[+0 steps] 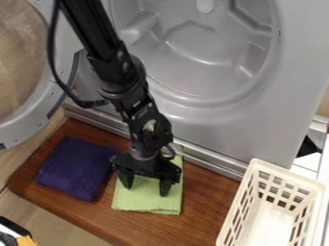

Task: Put the green cloth inside the washing machine

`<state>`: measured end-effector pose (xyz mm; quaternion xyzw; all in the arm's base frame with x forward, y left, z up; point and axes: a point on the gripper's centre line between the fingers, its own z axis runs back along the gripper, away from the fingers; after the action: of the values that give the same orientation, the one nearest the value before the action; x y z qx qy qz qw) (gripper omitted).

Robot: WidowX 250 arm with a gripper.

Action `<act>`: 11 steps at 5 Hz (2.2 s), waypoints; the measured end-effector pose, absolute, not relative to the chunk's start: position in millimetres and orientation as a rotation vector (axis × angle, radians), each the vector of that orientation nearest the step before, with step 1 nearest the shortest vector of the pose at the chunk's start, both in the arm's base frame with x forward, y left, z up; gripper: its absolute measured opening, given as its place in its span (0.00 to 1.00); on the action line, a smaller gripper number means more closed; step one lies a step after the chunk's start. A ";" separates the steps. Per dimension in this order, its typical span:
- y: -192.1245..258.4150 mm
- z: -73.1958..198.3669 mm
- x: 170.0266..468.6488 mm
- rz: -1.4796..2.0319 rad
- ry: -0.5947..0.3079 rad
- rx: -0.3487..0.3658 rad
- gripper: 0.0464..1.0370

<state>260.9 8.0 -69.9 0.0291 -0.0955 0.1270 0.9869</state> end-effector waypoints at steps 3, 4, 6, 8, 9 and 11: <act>4.9 -72.5 257.2 0.305 -0.157 0.077 0.31; 5.7 -63.5 254.8 0.327 -0.165 0.080 0.10; 9.2 -38.7 243.2 0.328 -0.188 0.052 0.01; 15.8 34.4 241.4 0.274 -0.307 0.004 0.01; 16.1 67.5 243.7 0.248 -0.352 -0.004 0.01; -2.1 104.5 298.7 0.201 -0.468 -0.046 0.01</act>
<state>298.7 -2.1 104.5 -0.0227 -0.2315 0.0994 0.9675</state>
